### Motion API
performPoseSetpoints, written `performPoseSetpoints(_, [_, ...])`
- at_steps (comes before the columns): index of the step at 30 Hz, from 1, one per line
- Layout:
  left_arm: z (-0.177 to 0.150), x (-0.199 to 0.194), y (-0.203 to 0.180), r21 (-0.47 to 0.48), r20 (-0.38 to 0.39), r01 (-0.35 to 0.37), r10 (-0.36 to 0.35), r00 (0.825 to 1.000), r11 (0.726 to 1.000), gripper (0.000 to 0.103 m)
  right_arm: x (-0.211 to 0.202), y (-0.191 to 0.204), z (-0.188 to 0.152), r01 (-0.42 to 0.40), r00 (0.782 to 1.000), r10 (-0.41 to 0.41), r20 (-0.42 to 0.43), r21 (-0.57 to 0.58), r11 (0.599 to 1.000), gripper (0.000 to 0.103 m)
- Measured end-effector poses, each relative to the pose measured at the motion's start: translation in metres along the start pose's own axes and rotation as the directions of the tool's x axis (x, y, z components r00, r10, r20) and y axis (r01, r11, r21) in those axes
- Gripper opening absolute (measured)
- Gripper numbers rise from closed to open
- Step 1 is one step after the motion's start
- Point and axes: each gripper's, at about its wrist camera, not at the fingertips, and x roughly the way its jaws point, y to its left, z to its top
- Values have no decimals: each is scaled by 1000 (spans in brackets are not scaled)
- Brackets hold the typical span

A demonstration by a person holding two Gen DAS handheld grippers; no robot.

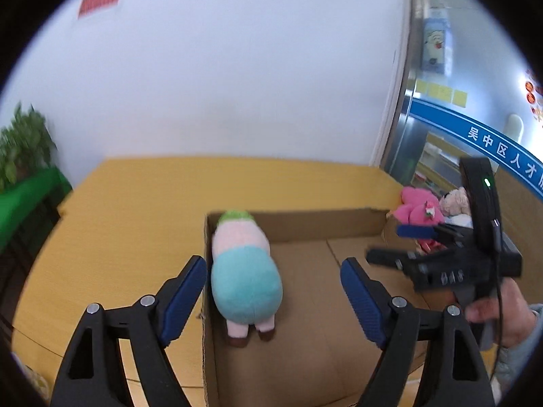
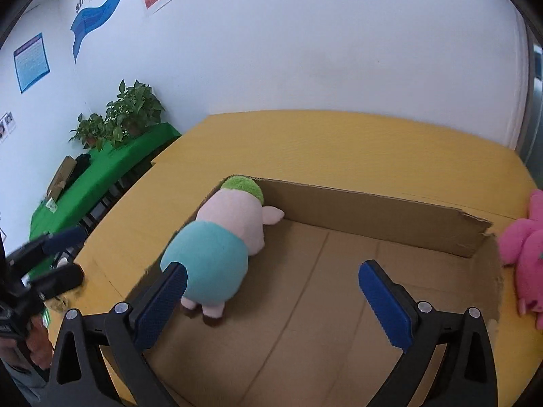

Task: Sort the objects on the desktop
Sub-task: 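Move the right gripper over the black charger box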

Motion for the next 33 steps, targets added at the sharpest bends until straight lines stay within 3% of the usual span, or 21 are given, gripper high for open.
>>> performPoseSetpoints(4, [-7,-22,-31,50,67,-39,35,997,998,81,-63,1,-44,140,987,-135,85,-57,988,103])
performPoseSetpoints(7, [-17,-32,-49,55,110,-55,49,993,997,81,-103,8,-69,203,971,-195,136,-48,978,103])
performPoseSetpoints(16, [-51,-49,-85,68,33,61,-63,997,996,81,-157,19,-127,300,943,-296,152,0,954,103])
performPoseSetpoints(28, [-60,-68,-95,79,36,78,-81,996,994,81,-174,19,-145,286,943,-285,172,18,958,103])
performPoseSetpoints(33, [-73,-65,-80,25,-31,101,-100,994,995,81,-169,17,-155,213,965,-214,149,24,977,103])
